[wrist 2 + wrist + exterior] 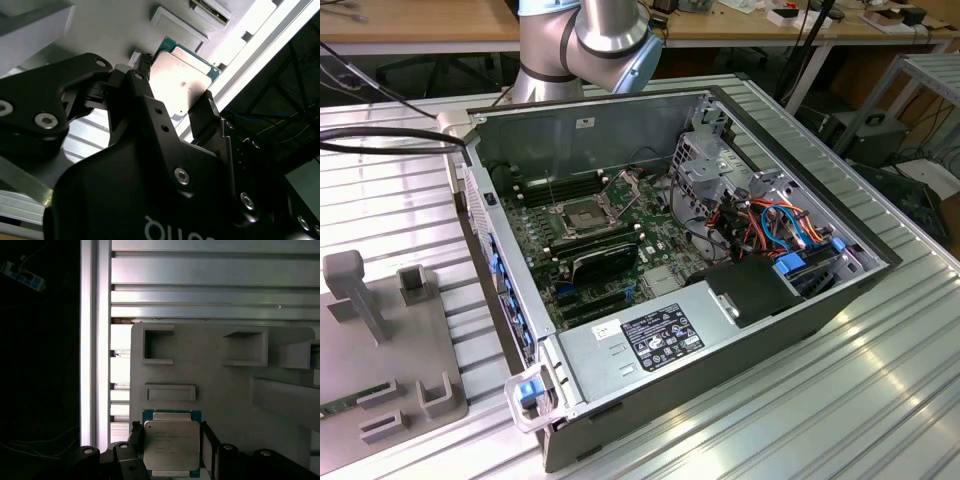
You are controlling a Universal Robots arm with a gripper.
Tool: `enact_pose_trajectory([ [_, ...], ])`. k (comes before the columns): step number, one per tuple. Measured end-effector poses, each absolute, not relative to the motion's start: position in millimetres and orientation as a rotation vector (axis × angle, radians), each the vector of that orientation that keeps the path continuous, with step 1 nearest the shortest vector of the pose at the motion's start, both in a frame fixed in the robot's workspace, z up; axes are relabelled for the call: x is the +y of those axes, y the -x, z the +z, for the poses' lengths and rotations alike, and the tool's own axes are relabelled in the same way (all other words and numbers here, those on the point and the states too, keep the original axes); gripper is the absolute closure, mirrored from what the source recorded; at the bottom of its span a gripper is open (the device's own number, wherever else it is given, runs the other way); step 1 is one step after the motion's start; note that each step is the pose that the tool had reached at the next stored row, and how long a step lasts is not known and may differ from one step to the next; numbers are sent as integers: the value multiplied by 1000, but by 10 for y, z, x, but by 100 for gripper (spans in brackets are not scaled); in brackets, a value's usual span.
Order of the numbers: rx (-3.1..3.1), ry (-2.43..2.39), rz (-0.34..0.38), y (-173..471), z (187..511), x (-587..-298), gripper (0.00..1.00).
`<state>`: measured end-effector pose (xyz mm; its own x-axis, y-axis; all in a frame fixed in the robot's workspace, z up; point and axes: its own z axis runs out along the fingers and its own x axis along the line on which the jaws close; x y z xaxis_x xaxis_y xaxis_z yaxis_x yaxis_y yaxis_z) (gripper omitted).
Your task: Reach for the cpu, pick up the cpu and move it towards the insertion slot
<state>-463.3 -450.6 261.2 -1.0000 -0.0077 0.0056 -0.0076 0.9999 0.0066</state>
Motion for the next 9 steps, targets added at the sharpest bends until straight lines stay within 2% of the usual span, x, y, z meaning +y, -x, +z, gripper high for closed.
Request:
enact_pose_trajectory([
  [9,-3136,-12,-10,4633,2697,-4506,45],
])
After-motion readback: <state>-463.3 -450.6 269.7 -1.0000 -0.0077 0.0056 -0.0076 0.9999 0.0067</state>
